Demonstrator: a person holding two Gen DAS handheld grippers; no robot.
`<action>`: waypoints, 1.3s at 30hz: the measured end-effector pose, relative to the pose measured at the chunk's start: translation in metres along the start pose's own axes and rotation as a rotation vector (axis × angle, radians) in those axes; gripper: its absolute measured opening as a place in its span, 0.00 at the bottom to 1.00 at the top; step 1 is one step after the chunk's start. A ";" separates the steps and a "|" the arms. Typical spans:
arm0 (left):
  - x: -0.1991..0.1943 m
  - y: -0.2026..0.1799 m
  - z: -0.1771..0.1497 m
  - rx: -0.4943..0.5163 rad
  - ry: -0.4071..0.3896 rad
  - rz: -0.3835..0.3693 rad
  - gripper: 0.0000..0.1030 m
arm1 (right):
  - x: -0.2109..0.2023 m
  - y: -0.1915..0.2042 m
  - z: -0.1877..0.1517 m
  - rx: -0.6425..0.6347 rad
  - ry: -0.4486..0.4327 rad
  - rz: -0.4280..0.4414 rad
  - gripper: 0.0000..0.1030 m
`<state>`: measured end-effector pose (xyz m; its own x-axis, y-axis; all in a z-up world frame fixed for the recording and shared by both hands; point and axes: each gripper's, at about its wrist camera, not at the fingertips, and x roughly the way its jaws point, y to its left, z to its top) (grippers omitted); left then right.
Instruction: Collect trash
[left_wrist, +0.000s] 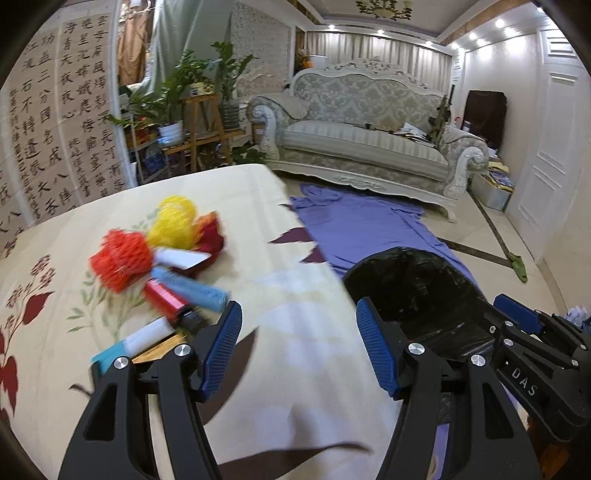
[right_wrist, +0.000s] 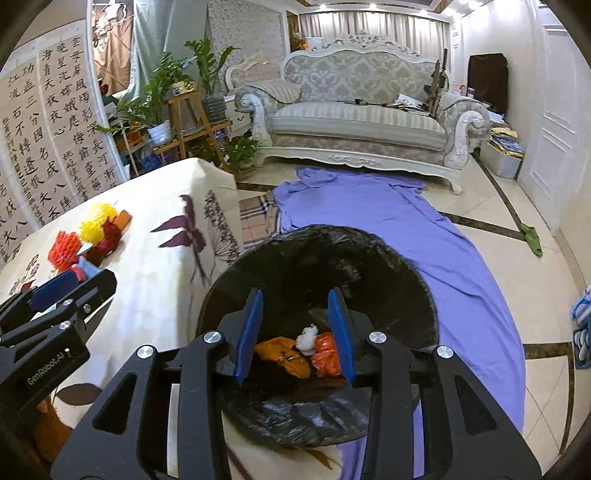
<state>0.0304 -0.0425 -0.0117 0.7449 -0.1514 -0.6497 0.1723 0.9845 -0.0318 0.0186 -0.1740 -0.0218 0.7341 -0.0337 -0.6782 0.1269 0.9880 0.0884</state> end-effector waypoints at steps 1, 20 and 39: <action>-0.003 0.004 -0.002 -0.004 0.000 0.008 0.61 | -0.001 0.004 -0.002 -0.007 0.001 0.008 0.35; -0.031 0.105 -0.052 -0.139 0.069 0.184 0.61 | -0.005 0.101 -0.025 -0.155 0.051 0.148 0.36; -0.028 0.140 -0.069 -0.169 0.114 0.130 0.14 | 0.001 0.153 -0.027 -0.248 0.081 0.212 0.37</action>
<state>-0.0107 0.1060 -0.0506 0.6743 -0.0211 -0.7381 -0.0372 0.9973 -0.0625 0.0209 -0.0186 -0.0287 0.6700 0.1790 -0.7205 -0.1966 0.9786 0.0603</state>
